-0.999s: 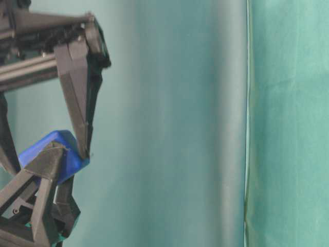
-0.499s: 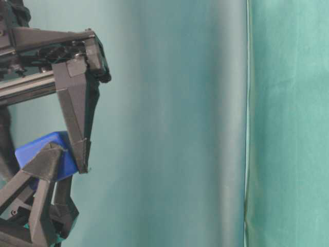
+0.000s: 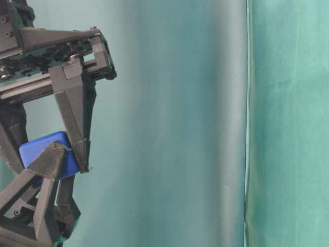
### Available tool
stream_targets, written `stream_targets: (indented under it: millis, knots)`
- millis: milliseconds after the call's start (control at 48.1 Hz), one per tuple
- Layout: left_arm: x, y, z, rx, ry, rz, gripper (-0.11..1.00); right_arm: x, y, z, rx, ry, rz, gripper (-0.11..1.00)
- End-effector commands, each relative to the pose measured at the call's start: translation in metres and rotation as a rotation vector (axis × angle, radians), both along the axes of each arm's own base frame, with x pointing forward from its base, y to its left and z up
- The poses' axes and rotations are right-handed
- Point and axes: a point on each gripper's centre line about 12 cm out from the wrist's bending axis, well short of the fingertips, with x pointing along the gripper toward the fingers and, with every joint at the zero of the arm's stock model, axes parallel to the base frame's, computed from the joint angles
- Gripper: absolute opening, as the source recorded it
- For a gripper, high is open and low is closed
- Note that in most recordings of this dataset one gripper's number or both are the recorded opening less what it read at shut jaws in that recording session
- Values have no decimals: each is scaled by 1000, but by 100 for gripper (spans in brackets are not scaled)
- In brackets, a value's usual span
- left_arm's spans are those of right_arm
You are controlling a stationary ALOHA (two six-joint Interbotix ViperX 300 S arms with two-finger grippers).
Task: Handover the blue block to the right arm after grasping it with the left arm, then place it in the designated position.
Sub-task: 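Close the right gripper on the cube from above, then open the left gripper and pull the cube away with the right gripper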
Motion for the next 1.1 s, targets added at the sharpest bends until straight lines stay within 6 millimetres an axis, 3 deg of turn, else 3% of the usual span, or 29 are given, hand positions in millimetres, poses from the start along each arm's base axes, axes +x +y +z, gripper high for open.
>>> stream_targets:
  millis: [0, 395, 437, 562, 645, 874, 1082]
  knots:
    - [-1, -2, 13, -2, -34, -4, 47, -2, -2, 21, 3, -50, -7, 51]
    - [-1, -2, 14, -2, -41, -4, 47, -2, -2, 20, 3, -48, -7, 51]
    - [-1, -2, 14, -2, -41, -4, 53, -2, -2, 20, 3, -48, -7, 51]
    - [-1, -2, 15, -2, -51, -4, 87, -2, -2, 20, 3, -48, -7, 51]
    - [-1, -2, 15, -2, -52, -4, 99, -2, -2, 19, 5, -47, -7, 51]
    - [-5, 0, 17, -2, -57, -1, 100, -8, 0, 19, 9, -45, -4, 51]
    - [-16, 0, 20, -2, -71, 0, 100, -32, -1, 16, 20, -34, -19, 51]
